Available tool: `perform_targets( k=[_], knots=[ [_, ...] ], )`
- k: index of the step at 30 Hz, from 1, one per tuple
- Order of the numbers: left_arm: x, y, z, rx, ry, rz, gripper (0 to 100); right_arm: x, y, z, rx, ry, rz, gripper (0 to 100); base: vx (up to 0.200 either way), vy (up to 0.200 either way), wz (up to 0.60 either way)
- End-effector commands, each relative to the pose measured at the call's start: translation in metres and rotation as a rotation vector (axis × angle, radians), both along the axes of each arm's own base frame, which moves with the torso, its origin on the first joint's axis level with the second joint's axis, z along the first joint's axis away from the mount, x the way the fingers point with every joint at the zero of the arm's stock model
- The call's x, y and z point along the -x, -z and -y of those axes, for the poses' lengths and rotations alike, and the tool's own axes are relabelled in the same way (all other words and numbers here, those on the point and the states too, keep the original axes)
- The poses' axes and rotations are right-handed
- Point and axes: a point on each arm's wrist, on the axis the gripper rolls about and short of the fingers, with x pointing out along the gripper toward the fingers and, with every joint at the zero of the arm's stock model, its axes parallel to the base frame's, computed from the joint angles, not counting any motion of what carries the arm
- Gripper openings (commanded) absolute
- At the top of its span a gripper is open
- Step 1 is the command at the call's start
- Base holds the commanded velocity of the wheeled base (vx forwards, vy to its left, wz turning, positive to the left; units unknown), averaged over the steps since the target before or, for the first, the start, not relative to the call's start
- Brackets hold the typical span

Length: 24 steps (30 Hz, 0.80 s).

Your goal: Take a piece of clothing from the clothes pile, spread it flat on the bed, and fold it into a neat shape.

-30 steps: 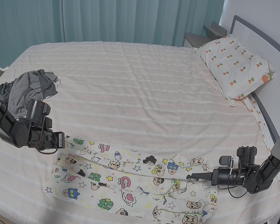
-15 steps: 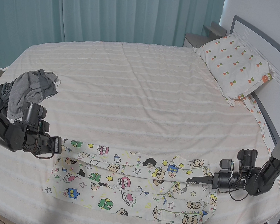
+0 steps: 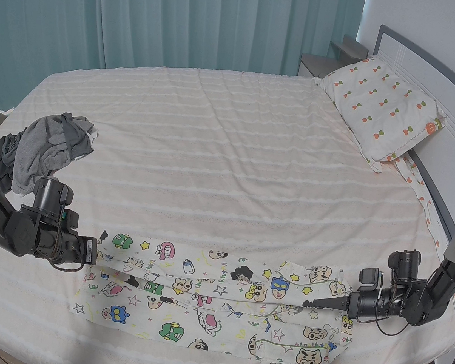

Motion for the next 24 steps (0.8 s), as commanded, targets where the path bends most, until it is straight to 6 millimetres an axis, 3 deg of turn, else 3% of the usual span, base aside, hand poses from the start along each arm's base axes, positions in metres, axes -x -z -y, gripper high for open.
perform_targets(
  k=[1,24],
  knots=[
    [0.002,0.001,0.0,0.001,0.0,-0.007,0,0.003,0.0,0.002,0.001,0.003,-0.002,0,0.0,0.0,0.0],
    [0.011,0.014,0.001,0.038,0.028,-0.064,0,0.018,0.014,0.003,0.012,0.004,-0.088,0,0.0,0.0,0.0]
  ],
)
